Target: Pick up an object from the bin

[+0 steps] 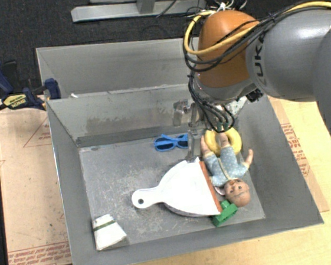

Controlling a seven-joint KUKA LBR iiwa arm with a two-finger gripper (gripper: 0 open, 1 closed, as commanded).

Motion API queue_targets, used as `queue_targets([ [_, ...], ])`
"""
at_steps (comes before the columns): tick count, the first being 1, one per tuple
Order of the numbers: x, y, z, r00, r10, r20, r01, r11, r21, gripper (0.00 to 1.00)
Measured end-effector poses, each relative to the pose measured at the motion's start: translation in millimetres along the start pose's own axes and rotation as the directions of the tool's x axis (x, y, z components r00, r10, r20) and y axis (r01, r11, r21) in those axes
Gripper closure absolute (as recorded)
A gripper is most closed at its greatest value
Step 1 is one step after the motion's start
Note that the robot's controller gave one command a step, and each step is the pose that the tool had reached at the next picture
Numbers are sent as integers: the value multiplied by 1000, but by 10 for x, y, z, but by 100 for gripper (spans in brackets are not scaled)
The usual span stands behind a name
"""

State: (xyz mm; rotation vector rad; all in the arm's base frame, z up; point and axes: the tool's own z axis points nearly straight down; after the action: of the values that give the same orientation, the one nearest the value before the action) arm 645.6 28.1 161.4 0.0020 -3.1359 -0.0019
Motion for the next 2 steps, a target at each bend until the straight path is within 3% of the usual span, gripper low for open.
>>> queue_targets([
  [1, -16, 0, -49, 1000, 0, 7, 0, 1000, 0, 0],
  [2, -5, -28, 346, 1000, 24, 12, -24, 1000, -1, 0],
])
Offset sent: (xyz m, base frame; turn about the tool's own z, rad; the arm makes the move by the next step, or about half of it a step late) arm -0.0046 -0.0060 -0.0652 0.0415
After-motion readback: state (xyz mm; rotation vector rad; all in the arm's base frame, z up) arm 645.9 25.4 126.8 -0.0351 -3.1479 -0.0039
